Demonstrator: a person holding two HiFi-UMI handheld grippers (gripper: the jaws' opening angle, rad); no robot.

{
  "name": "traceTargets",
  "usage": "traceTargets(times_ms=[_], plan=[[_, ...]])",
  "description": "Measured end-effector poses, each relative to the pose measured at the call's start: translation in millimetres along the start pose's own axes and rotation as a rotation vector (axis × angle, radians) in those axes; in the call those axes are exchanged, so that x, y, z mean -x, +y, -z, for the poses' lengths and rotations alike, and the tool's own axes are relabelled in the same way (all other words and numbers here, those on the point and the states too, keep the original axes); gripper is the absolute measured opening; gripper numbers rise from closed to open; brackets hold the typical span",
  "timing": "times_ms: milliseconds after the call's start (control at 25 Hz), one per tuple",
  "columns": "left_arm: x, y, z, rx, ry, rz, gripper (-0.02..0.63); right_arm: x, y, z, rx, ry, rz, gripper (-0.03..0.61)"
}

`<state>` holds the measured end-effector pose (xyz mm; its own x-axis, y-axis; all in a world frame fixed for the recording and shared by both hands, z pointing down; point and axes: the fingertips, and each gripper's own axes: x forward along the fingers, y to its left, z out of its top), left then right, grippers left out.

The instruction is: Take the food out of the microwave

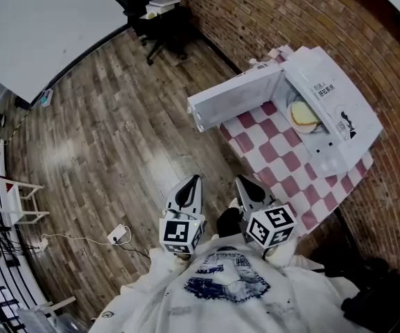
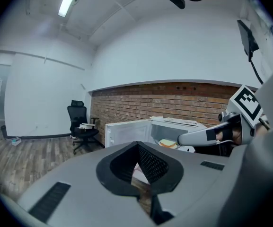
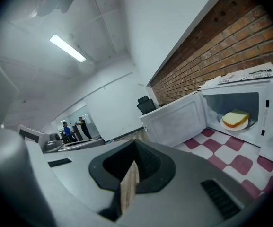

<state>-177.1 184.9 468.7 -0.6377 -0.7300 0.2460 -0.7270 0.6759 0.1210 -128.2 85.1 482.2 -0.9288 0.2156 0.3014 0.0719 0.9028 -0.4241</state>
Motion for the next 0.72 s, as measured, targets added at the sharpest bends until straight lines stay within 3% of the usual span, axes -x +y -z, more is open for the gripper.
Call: traceTargets(times_ms=[720], plan=[[-165.0,-72.1,-46.8,-0.090,0.029,0.223,0.008,-6.4,-143.5,-81.9,-0.084,-0.122,0.181,0.014]])
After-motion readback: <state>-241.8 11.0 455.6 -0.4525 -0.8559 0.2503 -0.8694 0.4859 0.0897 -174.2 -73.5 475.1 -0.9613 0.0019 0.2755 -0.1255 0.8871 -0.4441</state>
